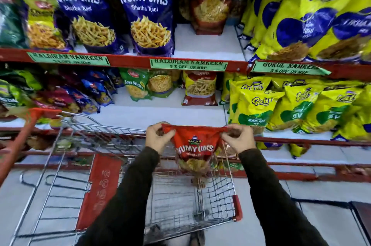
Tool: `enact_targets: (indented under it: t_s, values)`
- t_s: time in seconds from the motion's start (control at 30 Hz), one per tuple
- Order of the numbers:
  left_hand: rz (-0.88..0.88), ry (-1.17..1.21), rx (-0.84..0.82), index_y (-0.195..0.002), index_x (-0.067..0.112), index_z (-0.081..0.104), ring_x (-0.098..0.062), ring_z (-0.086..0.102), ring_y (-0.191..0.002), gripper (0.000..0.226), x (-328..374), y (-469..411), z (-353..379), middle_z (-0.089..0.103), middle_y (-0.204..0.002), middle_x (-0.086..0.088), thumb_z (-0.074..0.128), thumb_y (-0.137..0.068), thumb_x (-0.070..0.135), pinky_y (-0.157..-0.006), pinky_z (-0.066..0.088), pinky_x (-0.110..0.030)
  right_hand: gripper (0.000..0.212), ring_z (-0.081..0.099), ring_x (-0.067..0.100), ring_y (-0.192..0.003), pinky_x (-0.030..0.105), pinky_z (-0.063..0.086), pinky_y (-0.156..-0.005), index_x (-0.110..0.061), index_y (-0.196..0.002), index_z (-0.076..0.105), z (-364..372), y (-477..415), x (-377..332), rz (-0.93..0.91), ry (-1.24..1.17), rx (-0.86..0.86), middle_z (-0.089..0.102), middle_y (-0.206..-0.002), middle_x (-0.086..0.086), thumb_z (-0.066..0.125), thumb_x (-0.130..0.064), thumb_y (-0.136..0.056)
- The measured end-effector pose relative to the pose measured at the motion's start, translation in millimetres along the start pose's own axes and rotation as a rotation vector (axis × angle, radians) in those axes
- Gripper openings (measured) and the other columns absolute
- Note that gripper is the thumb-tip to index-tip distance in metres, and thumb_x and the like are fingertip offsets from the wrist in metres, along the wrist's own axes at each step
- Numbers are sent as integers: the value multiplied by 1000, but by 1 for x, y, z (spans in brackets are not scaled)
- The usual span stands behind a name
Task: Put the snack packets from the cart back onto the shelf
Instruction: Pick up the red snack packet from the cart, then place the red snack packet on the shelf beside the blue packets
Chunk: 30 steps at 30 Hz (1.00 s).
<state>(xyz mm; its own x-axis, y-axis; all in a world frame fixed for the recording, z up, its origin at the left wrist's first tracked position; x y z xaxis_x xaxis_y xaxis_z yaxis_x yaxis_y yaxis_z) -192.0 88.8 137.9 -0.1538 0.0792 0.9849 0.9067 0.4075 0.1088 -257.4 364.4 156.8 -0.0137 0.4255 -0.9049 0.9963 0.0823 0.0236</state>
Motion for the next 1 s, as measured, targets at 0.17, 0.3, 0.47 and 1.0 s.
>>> enact_targets:
  t_s: [0.17, 0.3, 0.47, 1.0]
  values:
    - [161, 65, 17, -65, 24, 62, 7, 56, -54, 20, 74, -18, -10, 65, -52, 18, 75, -69, 9, -61, 49, -15, 25, 56, 2, -61, 15, 47, -60, 3, -79, 67, -24, -22, -60, -147, -238, 83, 64, -69, 4, 74, -14, -63]
    - [281, 151, 24, -61, 22, 60, 4, 57, -53, 27, 146, -33, -9, 66, -51, 18, 72, -75, 3, -61, 51, -25, 15, 56, -7, -56, 11, 47, -60, -13, -72, 64, -51, -43, -118, -236, -361, 173, 66, -54, -18, 74, -7, -63]
    - [448, 230, 29, -66, 19, 60, 7, 55, -53, 27, 236, -46, 1, 66, -52, 19, 64, -84, -1, -55, 47, -10, 32, 54, -7, -47, 8, 45, -50, -22, -61, 68, -81, -58, -198, -377, -484, 216, 65, -49, -19, 65, 7, -75]
    - [413, 195, 248, -85, 17, 72, -24, 68, -83, 26, 367, -136, 53, 77, -90, -8, 69, -75, 41, -90, 56, -43, 8, 54, 11, -63, 40, 53, -66, -29, -76, 67, -139, -172, -299, -377, -401, 335, 57, -63, -13, 63, -32, -81]
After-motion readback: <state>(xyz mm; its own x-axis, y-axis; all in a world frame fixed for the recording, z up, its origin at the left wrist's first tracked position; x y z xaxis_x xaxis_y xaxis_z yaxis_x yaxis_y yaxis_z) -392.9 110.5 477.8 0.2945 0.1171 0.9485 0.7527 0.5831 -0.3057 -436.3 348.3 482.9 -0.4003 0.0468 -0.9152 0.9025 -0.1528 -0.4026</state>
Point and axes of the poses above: each hand's wrist, its own y-axis away from the middle knuckle, its own z-axis out of the palm, x = y × z, the point moved 6 cm from there along -y, towards the middle knuckle
